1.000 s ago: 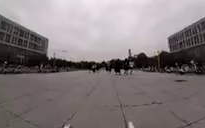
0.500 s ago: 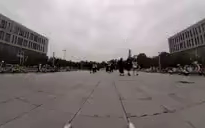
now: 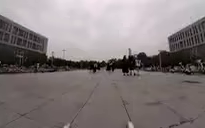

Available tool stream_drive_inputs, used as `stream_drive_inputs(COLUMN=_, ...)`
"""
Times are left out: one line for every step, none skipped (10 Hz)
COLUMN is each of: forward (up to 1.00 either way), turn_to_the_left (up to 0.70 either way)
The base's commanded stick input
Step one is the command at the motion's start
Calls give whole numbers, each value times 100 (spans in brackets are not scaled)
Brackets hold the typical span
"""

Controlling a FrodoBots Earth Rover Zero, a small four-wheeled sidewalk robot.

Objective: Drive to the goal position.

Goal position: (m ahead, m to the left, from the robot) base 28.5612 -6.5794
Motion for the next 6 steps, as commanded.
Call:
stream_drive_inputs(forward=70, turn_to_the_left=0)
stream_drive_inputs(forward=70, turn_to_the_left=0)
stream_drive_inputs(forward=70, turn_to_the_left=0)
stream_drive_inputs(forward=70, turn_to_the_left=0)
stream_drive_inputs(forward=70, turn_to_the_left=0)
stream_drive_inputs(forward=70, turn_to_the_left=1)
